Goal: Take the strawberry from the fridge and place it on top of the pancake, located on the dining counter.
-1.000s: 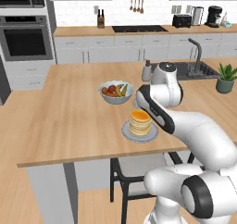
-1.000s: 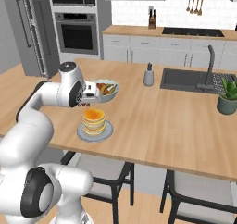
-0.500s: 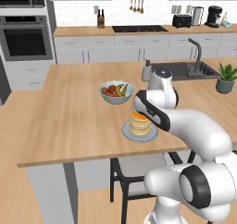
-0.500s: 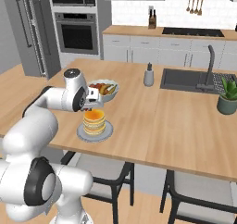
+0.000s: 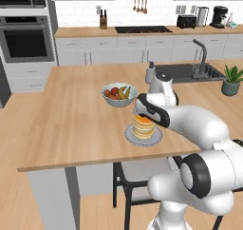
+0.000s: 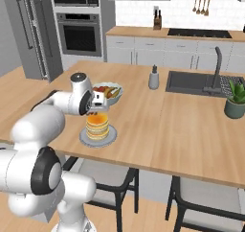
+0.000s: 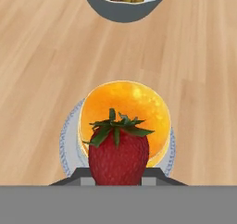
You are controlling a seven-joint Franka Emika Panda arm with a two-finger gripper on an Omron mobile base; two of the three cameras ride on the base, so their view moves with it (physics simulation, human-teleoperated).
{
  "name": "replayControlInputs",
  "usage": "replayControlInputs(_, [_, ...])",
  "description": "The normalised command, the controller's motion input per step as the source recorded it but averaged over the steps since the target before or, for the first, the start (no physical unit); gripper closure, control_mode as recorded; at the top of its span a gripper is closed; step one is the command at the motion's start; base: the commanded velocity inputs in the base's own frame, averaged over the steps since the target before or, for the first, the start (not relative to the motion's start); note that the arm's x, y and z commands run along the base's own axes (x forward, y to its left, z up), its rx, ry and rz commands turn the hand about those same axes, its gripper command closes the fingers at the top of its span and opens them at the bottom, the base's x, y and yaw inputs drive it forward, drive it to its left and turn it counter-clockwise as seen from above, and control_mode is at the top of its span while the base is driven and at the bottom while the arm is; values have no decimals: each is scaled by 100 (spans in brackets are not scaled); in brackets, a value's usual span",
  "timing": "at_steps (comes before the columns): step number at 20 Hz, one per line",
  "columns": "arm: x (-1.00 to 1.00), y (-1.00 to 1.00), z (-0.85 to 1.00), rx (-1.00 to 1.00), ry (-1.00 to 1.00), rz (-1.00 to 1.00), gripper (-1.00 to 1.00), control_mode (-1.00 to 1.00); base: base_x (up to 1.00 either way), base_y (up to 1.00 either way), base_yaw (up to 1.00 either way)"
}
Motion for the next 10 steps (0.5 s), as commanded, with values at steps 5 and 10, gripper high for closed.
replayControlInputs(5, [10,0,-9,0,0,0,100,-100,0,0,0])
replayControlInputs(10, [0,0,-21,0,0,0,100,-100,0,0,0])
